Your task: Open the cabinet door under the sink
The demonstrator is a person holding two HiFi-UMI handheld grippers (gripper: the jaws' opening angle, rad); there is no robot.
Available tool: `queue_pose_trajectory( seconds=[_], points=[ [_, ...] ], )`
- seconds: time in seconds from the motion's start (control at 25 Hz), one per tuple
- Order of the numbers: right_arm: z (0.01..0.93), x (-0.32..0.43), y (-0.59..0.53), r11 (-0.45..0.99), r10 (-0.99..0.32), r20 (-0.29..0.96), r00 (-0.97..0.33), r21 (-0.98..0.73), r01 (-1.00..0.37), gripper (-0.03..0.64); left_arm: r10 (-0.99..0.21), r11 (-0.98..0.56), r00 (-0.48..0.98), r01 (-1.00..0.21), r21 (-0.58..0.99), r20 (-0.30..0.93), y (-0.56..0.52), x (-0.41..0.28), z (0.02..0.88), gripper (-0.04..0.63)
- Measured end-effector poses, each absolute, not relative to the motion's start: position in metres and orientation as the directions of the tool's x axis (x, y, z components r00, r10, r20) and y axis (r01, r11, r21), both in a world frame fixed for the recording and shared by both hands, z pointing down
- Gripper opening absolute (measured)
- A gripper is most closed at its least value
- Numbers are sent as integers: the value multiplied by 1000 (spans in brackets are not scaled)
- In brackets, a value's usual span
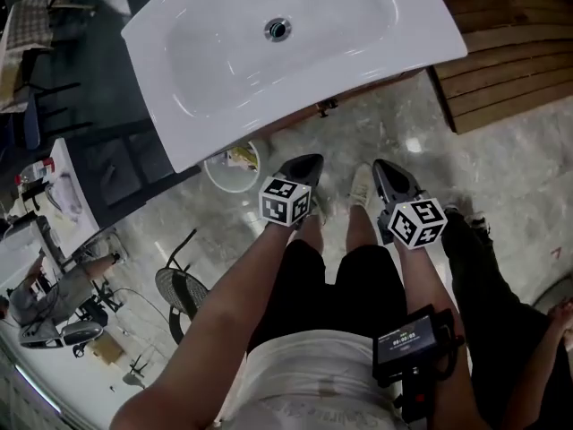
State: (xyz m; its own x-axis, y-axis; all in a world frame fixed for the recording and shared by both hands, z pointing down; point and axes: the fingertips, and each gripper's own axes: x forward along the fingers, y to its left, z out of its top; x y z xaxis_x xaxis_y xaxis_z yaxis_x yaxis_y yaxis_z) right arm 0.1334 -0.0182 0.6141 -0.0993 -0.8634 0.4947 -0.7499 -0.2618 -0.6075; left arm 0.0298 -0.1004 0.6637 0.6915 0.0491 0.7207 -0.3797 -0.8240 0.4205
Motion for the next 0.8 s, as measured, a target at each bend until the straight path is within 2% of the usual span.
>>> queue_pose_trajectory(
  seconds=[0.32,0.6,0.8],
  points=[
    [628,146,-2,-294,-869,490,-70,-625,-724,12,-27,-756,726,-465,461,688,-125,59,689,9],
    [660,159,23,-347,-844,534,-49,-613,-710,12,-90,-665,726,-554,502,682,-151,82,718,14],
    [674,160,33,-373,-830,556,-48,-616,-694,12,-126,-607,722,-598,523,680,-159,89,728,105]
  ],
)
